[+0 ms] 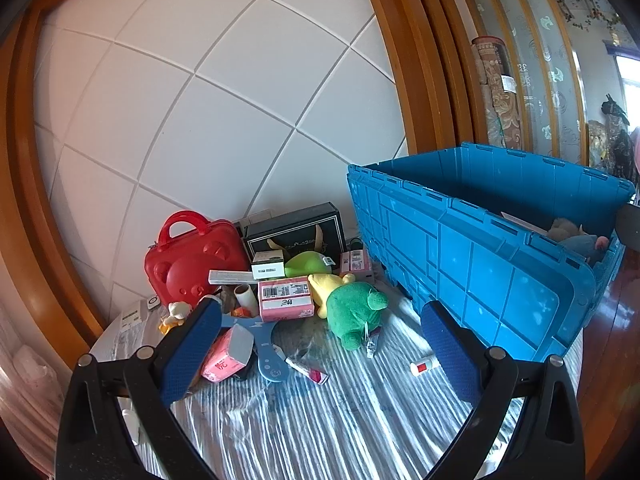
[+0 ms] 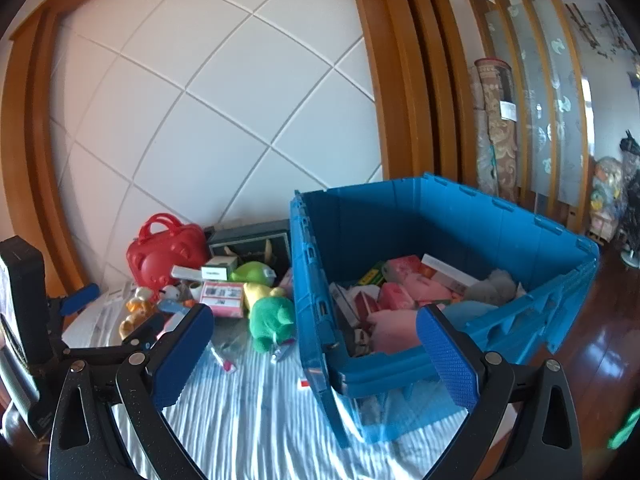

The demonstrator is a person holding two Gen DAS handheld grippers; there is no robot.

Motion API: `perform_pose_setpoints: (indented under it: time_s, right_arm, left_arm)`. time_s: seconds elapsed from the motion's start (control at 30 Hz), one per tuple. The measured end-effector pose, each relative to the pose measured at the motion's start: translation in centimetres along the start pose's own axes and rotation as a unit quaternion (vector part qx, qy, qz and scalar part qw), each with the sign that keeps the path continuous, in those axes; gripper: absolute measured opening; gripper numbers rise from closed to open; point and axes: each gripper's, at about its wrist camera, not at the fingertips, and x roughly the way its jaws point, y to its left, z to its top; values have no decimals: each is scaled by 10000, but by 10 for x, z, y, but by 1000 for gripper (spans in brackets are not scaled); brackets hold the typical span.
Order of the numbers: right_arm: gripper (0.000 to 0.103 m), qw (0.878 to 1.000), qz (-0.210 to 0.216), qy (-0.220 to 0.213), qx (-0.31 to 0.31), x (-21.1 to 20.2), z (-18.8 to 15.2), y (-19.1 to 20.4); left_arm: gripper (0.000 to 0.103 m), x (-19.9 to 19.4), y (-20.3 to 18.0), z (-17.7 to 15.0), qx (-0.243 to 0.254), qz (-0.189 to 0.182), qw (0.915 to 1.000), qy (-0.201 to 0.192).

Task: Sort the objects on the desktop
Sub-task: 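Move both open tools from the crate toward the object pile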

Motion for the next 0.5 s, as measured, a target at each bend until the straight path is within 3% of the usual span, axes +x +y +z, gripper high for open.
perform_pose_setpoints:
  time_s: [0.5]
  right_arm:
    - [103,9995,284,109,-29,6,-7,-9]
  left_arm:
    - [101,5,-12,-14,-54,143,9997,213]
